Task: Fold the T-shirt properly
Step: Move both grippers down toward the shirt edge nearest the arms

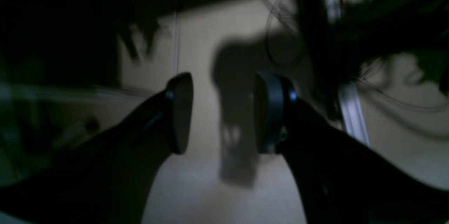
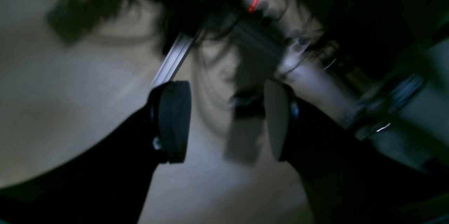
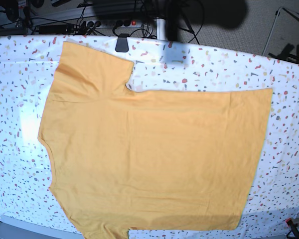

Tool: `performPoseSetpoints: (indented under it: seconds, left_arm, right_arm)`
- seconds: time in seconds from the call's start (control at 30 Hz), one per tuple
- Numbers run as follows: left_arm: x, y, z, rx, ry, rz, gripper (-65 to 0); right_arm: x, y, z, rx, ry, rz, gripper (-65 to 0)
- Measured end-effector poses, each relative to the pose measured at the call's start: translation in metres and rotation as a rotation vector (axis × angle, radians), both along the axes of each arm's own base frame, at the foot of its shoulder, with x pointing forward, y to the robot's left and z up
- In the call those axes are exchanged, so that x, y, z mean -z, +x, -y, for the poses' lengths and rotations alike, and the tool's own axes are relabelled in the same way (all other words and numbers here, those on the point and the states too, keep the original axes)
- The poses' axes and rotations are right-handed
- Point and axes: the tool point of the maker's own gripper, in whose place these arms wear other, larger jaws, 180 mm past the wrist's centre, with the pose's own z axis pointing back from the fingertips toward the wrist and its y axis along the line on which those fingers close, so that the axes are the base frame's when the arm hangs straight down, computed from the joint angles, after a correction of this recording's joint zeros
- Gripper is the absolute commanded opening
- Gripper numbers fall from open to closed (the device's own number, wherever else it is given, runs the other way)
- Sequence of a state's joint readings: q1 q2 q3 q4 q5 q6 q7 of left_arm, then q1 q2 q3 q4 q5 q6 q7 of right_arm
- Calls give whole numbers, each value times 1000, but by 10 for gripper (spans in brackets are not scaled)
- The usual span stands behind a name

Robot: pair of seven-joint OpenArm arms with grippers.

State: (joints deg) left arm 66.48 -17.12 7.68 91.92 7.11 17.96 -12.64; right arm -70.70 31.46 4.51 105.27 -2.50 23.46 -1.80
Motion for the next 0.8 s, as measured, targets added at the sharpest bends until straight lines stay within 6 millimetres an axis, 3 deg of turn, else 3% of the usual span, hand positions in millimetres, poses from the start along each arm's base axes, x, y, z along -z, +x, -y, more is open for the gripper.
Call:
performPoseSetpoints:
  seconds: [0.1,0.4,0.53,0.67,0.8]
  left_arm:
    - [-22,30,1,2,29,94,-375]
    - [-87,120,14,284,206,321,-375]
    - [-93,159,19,374,280,373,-375]
    - [-93,196,26,423,294,398,-375]
    - [-100,231,32,480,302,441,-375]
  right_arm:
    - [-21,35,-2,-62,1,97,-310]
    - [-84,137,-28,-141,33,429,-310]
    - [-102,175,-30,-173,4,570,-310]
    - [-106,195,-20,-238,-120,643,-310]
    - [-103,196,-13,-310,-222,658,-310]
